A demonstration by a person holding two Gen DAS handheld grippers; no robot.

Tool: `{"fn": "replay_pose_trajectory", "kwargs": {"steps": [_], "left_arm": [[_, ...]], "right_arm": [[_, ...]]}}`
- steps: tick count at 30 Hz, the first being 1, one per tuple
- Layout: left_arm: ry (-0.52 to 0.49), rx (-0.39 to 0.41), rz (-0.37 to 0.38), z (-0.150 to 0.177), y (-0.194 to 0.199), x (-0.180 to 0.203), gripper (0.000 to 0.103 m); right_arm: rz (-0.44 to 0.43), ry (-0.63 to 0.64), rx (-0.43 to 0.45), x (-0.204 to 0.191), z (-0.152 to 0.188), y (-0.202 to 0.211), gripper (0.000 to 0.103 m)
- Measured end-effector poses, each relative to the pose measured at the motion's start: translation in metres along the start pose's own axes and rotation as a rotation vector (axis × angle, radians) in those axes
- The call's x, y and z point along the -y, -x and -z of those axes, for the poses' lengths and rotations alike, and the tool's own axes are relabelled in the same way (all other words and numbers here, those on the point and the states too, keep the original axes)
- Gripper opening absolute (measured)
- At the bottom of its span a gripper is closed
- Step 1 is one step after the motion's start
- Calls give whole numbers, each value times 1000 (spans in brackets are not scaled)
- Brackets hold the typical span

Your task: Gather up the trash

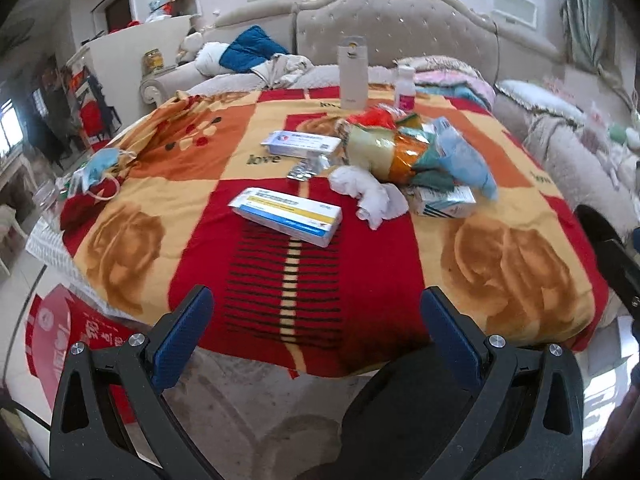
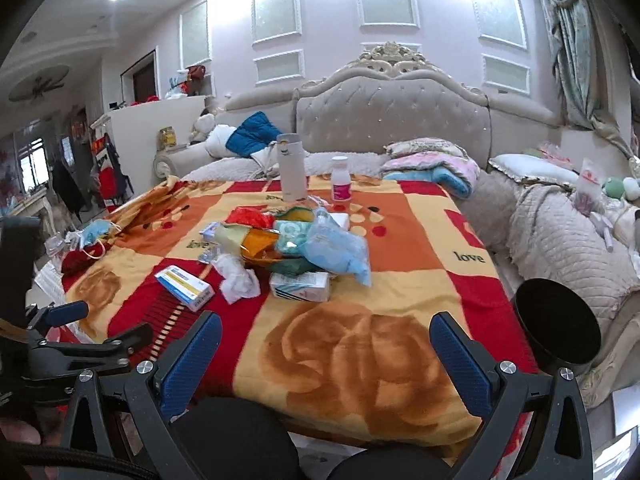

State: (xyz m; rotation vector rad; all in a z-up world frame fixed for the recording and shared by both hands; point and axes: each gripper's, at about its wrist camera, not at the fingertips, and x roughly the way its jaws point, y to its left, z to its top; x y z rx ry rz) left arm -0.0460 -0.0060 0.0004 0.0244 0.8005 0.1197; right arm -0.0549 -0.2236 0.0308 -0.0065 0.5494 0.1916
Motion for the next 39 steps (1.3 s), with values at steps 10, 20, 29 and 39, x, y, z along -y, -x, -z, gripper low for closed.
{"fn": "replay_pose_trajectory", "kwargs": {"steps": [10,20,29,39], "left_arm": [[-54,-26,38,-4,-31,18,103],[0,-14,22,-8,-52,14,103],[-26,-52,19,0,-61,26,103],[-37,-47,13,-5,-56,29,103]], "right_arm": [[92,-25,-11,32,5,-12,103],[78,-26,81,44,34,-37,103],[105,-5,20,42,38,-51,103],[105,-19,1,47,39,-54,103]]}}
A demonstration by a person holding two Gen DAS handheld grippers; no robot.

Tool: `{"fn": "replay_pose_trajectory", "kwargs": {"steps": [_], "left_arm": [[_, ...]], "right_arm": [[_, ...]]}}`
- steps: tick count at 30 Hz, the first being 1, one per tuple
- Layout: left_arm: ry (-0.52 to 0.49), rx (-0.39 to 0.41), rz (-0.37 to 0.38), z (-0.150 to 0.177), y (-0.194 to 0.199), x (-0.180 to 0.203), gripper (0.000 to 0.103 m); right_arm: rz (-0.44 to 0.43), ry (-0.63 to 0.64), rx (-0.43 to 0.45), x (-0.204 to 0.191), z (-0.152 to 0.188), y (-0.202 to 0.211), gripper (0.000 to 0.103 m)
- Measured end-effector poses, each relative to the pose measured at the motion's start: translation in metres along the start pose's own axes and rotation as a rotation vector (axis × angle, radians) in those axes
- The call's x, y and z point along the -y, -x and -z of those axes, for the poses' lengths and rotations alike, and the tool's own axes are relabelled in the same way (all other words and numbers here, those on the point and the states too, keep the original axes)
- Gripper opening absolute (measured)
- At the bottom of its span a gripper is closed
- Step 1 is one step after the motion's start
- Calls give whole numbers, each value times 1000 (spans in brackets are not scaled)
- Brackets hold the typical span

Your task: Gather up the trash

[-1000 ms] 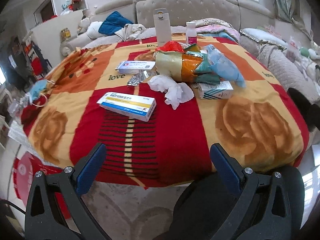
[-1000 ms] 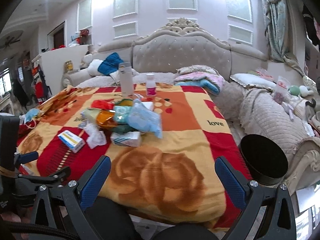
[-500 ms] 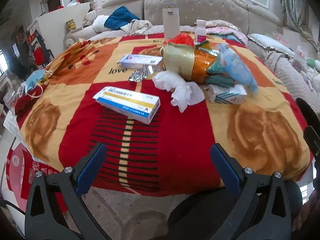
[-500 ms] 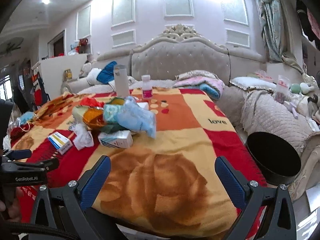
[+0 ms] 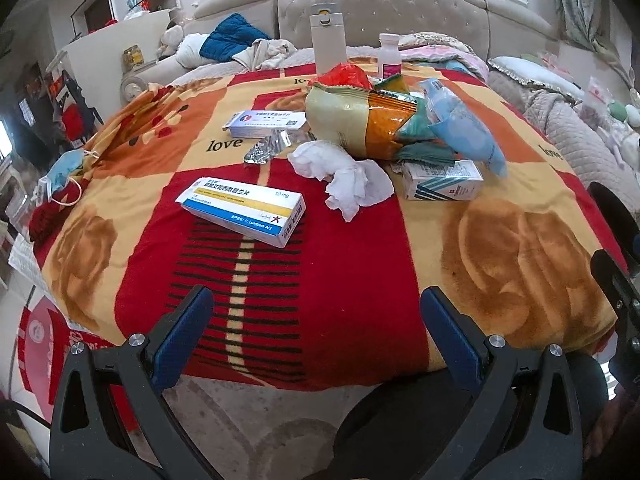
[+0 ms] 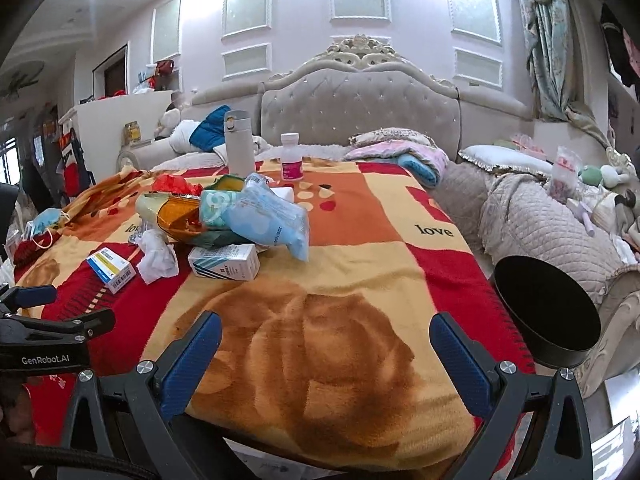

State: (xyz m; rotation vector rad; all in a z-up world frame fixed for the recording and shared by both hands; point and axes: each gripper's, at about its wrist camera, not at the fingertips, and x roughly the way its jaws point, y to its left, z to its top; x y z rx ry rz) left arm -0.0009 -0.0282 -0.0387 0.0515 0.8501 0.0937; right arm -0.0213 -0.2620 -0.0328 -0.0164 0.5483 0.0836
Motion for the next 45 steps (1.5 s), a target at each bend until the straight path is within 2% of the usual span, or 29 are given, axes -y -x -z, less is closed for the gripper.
{"fn": "replay_pose_trajectory", "kwargs": {"steps": [45], "left_arm": [[39,31,45,2,21,-15,103]], "right_arm": [[25,38,-7,-9,-1,0,103]]}}
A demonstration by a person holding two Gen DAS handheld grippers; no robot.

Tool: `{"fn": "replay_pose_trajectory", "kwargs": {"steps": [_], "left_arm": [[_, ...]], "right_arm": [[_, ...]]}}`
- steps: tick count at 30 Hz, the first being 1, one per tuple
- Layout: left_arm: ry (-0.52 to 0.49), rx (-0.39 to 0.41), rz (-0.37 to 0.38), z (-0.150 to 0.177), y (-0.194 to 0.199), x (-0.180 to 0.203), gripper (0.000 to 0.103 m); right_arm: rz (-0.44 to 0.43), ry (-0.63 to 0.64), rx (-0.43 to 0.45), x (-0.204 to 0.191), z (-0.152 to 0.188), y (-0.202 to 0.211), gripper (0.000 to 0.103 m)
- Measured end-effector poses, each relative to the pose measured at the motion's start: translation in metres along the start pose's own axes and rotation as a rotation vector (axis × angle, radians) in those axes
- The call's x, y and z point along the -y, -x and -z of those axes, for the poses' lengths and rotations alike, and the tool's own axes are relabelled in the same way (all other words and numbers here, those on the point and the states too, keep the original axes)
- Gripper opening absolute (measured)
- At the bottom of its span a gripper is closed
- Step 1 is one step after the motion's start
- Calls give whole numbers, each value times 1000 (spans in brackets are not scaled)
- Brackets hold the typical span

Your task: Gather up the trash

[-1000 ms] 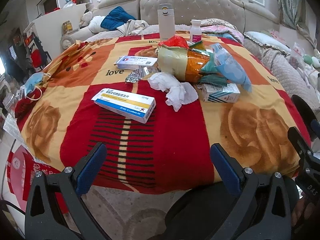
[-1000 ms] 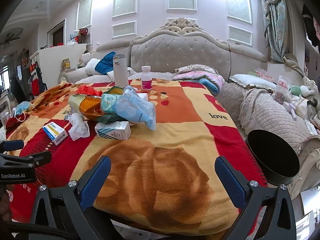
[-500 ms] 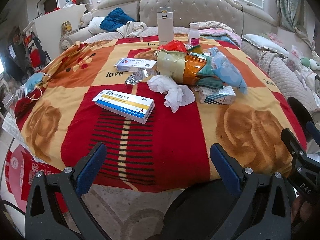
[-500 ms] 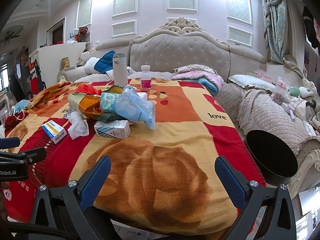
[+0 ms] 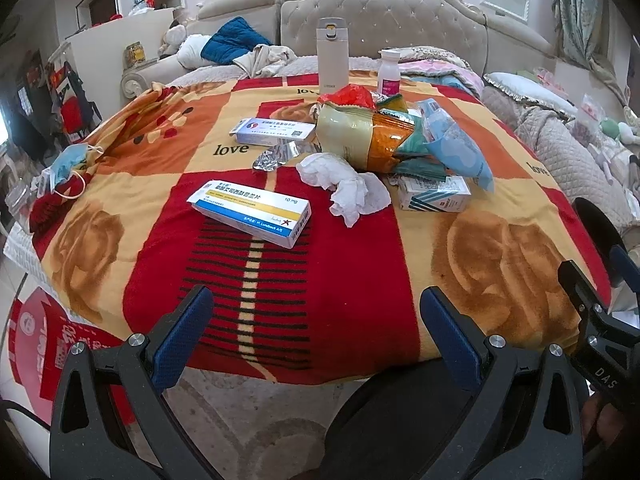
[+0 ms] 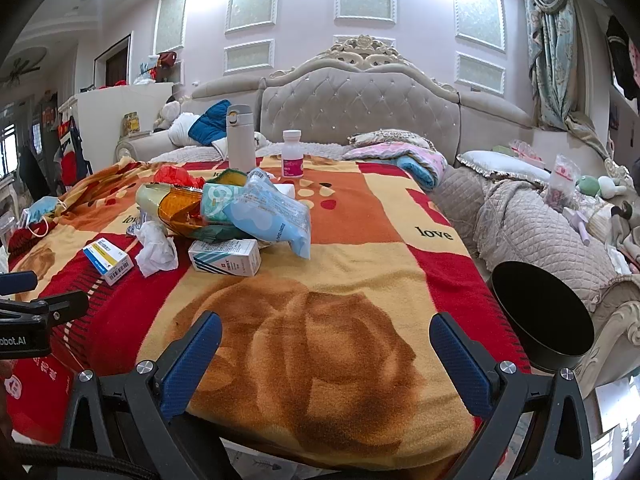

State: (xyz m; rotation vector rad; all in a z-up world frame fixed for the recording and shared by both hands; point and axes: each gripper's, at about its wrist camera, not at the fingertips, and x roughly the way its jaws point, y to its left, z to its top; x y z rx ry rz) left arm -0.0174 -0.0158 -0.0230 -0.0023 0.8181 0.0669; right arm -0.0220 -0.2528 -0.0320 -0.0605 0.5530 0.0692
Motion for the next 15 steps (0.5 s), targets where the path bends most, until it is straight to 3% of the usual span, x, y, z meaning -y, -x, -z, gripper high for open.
{"fn": "replay_pose_trajectory", "kwargs": {"steps": [9,15], "left_arm": [[15,11,-9,-1,0,-5,103],[21,35,-22,-8,-1,-18,103]], "right_arm": [[-17,1,-2,-2,-1,0,103],[-58,-27,-6,-11,-32,-2,103]]}}
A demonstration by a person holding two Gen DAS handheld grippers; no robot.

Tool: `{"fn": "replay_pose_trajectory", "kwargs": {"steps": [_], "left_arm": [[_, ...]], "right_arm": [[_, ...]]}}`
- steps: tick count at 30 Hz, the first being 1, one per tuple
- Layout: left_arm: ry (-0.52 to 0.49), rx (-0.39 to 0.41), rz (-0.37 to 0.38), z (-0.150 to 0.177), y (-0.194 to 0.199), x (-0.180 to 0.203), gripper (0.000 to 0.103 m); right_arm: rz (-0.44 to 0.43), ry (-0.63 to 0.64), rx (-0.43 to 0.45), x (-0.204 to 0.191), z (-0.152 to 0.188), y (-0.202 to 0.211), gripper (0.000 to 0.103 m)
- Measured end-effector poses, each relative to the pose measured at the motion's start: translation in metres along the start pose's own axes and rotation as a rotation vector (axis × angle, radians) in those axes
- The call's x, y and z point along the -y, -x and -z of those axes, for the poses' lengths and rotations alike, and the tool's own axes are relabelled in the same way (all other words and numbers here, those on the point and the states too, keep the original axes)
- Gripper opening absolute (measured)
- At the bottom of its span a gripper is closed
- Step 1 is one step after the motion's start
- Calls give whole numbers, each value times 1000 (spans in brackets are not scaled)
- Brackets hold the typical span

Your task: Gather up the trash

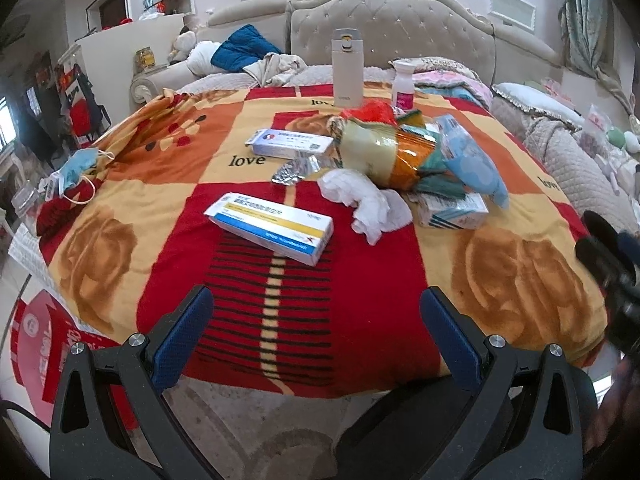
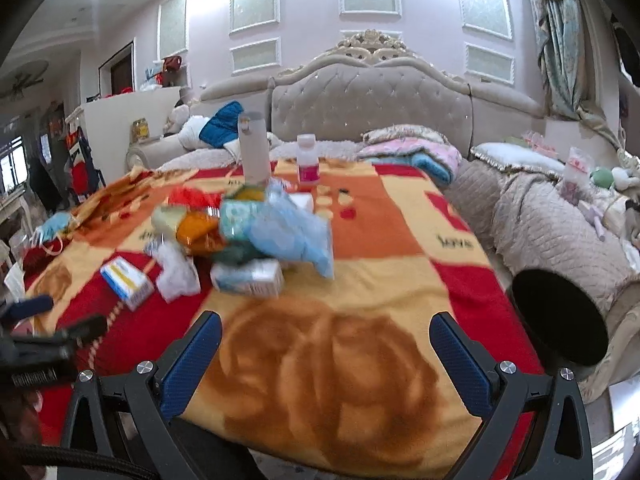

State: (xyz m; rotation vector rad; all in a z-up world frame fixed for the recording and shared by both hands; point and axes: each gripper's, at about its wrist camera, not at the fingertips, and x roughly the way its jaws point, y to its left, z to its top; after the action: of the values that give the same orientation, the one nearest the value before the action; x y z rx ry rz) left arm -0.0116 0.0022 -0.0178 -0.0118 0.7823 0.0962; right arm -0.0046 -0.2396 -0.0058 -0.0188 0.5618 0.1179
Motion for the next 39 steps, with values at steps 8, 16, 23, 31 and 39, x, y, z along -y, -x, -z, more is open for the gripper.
{"fn": "replay_pose_trajectory", "kwargs": {"steps": [8,16,23,31,39], "left_arm": [[26,-7,30,-3,-4,-11,103],[47,-64,-10,2,-23,-14,103],[87,-68,-1,1,-27,-28,103],[147,-105,-20,-13,-33,-31,103],[141,-93,-32,-20,-28,-27,103]], "right_arm": [[-28,92,89,-18,7,-12,103],[-1,55,54,-6,15,-22,103],[3,90,47,-15,17,-24,103],[2,82,46,-15,17,-24,103],[5,76,44,-11,17,-24,103]]}}
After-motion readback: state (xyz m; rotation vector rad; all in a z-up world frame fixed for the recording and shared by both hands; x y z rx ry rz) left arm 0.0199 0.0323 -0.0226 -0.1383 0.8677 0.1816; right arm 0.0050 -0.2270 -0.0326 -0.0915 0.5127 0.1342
